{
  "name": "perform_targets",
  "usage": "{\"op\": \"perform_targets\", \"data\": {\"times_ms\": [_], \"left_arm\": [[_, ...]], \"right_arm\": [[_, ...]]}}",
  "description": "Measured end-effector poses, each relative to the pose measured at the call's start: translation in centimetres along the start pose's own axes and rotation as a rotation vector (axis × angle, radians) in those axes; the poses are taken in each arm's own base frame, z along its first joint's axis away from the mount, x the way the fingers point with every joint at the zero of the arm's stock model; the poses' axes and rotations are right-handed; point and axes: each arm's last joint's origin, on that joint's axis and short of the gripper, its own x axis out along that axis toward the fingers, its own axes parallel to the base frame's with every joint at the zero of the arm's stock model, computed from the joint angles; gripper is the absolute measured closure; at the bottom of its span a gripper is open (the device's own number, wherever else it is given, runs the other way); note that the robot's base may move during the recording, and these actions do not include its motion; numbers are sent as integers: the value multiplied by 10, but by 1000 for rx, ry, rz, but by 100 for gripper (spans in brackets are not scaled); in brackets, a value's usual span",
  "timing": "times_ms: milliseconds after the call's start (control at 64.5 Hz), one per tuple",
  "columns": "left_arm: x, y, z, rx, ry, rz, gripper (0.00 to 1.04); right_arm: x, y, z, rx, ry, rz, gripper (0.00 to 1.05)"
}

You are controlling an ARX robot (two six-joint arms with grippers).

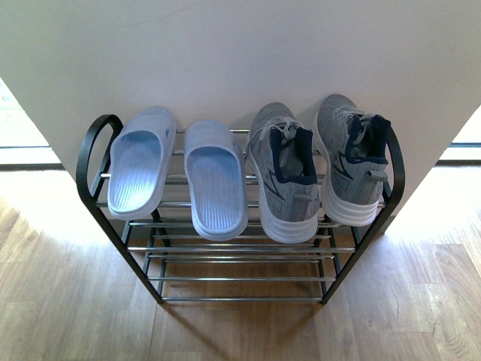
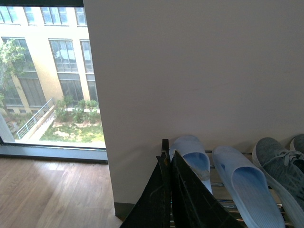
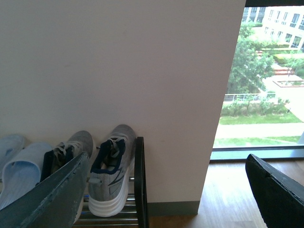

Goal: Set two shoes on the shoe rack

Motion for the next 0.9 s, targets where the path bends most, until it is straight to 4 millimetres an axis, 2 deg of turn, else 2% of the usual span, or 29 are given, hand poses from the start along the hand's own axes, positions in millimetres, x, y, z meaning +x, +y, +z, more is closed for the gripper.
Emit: {"op": "perform_targets", "data": {"times_ms": [186, 388, 481, 667, 760, 791, 899], "left_arm": [[-11, 0, -3, 0, 15, 0, 104], [-11, 0, -4, 0, 18, 1, 101], [-11, 0, -4, 0, 18, 1, 82], [-11, 0, -4, 0, 18, 1, 32], [-11, 0, -4, 0, 18, 1, 11], [-11, 0, -4, 2, 18, 1, 8], [-11, 0, -4, 2, 18, 1, 9]], "right_arm": [[0, 0, 0, 0, 0, 0, 9], [0, 0, 0, 0, 0, 1, 9], [0, 0, 0, 0, 0, 0, 9], [0, 0, 0, 0, 0, 0, 9], [0, 0, 0, 0, 0, 0, 9], [0, 0, 0, 0, 0, 0, 9], [0, 0, 0, 0, 0, 0, 9]]}}
